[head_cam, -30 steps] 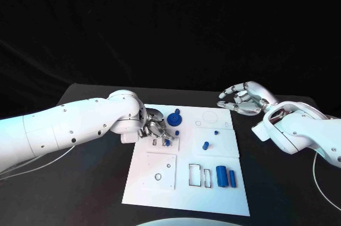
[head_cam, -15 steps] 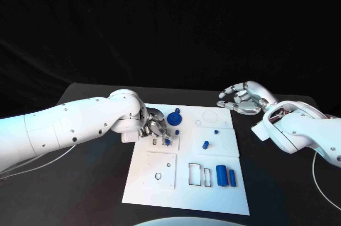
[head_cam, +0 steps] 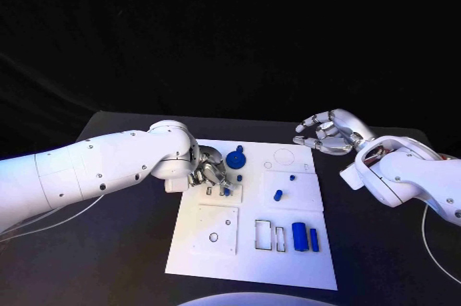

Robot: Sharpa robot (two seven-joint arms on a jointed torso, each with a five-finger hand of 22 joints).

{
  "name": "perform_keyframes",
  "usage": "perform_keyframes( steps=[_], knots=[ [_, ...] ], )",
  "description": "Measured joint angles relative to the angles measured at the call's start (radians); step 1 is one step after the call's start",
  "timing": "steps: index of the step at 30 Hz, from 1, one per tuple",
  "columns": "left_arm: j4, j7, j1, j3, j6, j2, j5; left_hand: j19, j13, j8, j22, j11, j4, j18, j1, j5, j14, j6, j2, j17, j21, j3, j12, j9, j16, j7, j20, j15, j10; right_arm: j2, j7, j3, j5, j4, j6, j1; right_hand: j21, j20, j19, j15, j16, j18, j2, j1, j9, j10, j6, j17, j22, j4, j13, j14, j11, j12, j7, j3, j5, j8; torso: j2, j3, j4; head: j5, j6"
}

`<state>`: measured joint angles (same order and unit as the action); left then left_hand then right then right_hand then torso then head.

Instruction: Assemble the parts on the task board

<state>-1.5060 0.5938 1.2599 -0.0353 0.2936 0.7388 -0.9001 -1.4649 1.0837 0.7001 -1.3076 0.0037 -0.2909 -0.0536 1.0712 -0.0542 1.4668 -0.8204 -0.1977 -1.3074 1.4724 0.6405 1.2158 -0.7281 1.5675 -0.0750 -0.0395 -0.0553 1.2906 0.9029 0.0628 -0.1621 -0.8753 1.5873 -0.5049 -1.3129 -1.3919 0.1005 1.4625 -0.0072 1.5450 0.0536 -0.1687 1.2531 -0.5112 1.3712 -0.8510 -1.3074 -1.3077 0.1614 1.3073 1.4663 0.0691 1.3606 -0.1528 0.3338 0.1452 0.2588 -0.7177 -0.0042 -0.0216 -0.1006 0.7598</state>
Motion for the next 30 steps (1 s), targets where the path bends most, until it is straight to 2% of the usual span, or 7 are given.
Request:
perform_keyframes(
  steps=[27, 30],
  knots=[
    [0.016, 0.001, 0.002, -0.008, 0.008, -0.013, 0.007, -0.002, 0.014, 0.0, 0.0, -0.007, 0.003, 0.0, 0.008, 0.0, -0.003, -0.004, -0.008, 0.0, 0.004, 0.036, 0.013, -0.014, 0.0, 0.004, 0.002, -0.004, 0.007, -0.001, -0.002, -0.001, 0.0, -0.001, 0.005, 0.001, 0.0, 0.0, 0.0, 0.0, 0.0, 0.0, 0.0, 0.0, -0.001, 0.0, 0.0, 0.0, 0.0, 0.004, 0.001, 0.0, 0.0, 0.0, 0.0, -0.004, 0.0, 0.0, 0.0, -0.0009, 0.0, 0.004, 0.007],
    [0.017, 0.001, 0.002, -0.008, 0.009, -0.013, 0.007, -0.003, 0.016, 0.006, 0.0, -0.011, 0.008, 0.0, 0.019, 0.0, 0.0, -0.007, -0.019, 0.0, 0.004, 0.064, 0.015, -0.023, 0.0, 0.007, 0.004, -0.007, 0.011, -0.001, -0.002, -0.001, 0.0, -0.001, 0.006, 0.002, 0.0, 0.0, 0.0, 0.0, 0.0, 0.0, 0.0, 0.0, -0.001, 0.0, 0.0, 0.0, 0.0, 0.004, 0.001, 0.0, 0.0, 0.0, 0.0, -0.004, 0.0, 0.0, 0.0, -0.0009, 0.0, 0.004, 0.008]
  ],
)
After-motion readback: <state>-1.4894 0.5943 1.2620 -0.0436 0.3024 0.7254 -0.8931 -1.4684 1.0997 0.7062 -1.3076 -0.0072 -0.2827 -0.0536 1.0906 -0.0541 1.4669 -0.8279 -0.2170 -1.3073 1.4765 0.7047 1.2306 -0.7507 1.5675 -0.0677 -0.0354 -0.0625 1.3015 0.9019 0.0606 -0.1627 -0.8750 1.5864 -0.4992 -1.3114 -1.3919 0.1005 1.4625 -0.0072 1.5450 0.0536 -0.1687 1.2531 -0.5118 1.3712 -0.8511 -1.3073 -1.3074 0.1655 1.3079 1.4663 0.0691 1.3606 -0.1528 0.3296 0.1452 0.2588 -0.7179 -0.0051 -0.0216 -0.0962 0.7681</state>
